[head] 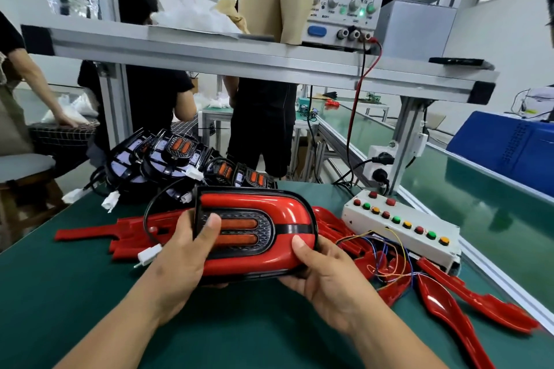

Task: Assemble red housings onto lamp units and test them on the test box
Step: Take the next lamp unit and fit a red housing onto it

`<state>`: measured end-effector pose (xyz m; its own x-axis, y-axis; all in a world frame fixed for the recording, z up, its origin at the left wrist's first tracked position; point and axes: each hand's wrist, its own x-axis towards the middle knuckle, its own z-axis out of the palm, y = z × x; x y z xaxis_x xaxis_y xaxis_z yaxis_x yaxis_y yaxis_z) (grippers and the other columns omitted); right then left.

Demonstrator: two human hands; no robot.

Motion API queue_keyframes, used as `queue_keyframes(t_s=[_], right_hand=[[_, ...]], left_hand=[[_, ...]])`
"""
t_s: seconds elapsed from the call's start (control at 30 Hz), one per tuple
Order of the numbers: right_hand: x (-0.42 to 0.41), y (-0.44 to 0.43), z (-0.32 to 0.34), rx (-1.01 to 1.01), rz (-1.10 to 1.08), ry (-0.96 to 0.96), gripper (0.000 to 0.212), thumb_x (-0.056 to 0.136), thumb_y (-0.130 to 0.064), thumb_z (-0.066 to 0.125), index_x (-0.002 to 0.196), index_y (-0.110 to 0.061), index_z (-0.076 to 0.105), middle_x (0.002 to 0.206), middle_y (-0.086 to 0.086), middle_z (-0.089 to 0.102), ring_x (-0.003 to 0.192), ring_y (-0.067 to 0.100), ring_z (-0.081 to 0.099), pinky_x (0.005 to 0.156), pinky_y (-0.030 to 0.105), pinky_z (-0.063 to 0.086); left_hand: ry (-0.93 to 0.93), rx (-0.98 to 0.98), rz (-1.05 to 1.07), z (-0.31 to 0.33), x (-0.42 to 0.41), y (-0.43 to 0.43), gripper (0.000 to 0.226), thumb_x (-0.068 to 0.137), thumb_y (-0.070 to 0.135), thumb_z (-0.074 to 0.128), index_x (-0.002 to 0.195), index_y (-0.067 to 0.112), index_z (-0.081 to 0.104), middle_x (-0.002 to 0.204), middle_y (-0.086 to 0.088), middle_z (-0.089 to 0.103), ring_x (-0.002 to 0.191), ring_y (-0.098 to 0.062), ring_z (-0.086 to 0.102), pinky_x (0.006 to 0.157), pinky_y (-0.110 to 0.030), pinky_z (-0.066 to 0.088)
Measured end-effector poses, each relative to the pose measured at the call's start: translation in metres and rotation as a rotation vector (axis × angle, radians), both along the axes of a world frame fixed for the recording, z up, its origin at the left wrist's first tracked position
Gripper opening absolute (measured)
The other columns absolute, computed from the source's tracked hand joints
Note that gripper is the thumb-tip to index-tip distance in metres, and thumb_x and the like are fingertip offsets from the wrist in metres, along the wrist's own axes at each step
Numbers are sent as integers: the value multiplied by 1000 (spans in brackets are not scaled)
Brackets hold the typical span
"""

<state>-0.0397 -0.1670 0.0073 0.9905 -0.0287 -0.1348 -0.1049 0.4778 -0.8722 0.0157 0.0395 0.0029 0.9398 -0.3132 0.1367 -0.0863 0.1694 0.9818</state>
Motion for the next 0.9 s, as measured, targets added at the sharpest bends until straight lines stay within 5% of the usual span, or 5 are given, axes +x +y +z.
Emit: queue_keyframes(t_s=[0.1,0.23,0.9], right_hand=[[0,-6,2,13,12,-23,57,71,-11,73,124,-7,55,110,18,71,97,32,71,71,40,59],[-1,-14,4,-19,82,-74,53,72,-6,72,123,-11,57,112,20,70,92,31,71,69,39,59],[2,-23,-1,-69,93,-149,47,73,-7,72,119,-12,62,112,22,69,93,34,70,73,44,58]], left_hand=[[-29,67,-161,0,1,8,96,49,50,92,130,41,41,121,6,69,110,-16,67,77,-34,58],[-47,70,-199,-2,2,9,92,58,24,91,132,40,39,121,8,68,111,-11,66,78,-21,57],[-171,113,-139,-2,1,2,92,53,40,93,127,46,38,122,14,66,112,-5,64,78,-13,54]])
